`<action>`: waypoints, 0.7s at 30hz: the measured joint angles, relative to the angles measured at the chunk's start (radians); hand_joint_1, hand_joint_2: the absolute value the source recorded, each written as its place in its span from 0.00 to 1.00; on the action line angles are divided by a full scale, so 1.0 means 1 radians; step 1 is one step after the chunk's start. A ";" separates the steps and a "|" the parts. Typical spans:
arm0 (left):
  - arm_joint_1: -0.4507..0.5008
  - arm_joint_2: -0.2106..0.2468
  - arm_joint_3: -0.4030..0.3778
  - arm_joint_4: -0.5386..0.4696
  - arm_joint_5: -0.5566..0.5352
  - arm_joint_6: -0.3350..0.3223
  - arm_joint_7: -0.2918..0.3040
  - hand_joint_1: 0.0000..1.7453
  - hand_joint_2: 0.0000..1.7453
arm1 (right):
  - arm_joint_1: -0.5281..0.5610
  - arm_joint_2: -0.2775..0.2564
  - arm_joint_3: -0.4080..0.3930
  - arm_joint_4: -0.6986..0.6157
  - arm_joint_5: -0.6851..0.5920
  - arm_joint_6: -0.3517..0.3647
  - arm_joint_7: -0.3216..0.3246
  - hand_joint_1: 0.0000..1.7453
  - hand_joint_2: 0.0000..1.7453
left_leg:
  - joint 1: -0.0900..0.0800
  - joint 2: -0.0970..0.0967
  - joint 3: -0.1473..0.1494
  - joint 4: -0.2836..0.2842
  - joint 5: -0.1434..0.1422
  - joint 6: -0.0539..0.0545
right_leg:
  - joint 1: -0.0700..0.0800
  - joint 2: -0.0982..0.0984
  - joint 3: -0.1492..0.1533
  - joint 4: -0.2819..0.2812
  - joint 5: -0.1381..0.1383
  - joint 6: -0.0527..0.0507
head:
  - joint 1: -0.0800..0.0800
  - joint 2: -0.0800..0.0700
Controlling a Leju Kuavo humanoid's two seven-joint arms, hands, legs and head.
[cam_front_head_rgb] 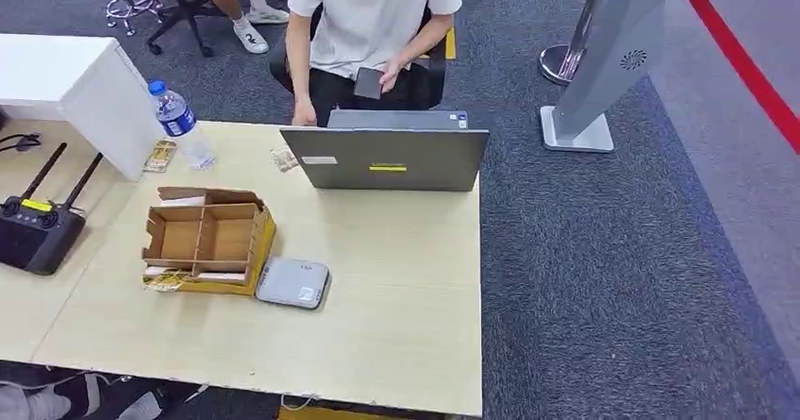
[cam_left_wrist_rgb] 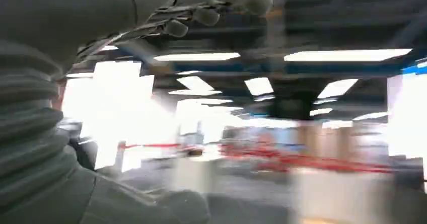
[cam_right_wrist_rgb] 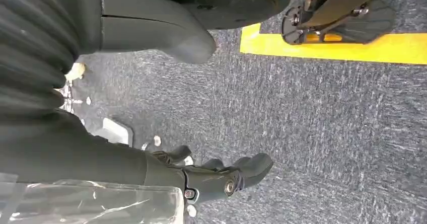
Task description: Pass the card to the sensor for recognition and then transmit it.
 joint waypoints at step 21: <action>-0.064 -0.477 0.124 0.981 0.681 -0.084 0.236 0.00 1.00 | -0.017 -0.003 0.049 0.000 0.145 0.029 0.048 0.00 1.00 | -0.006 -0.033 0.002 0.002 0.004 0.009 | -0.006 -0.033 0.016 -0.006 -0.002 0.012 | 0.008 0.000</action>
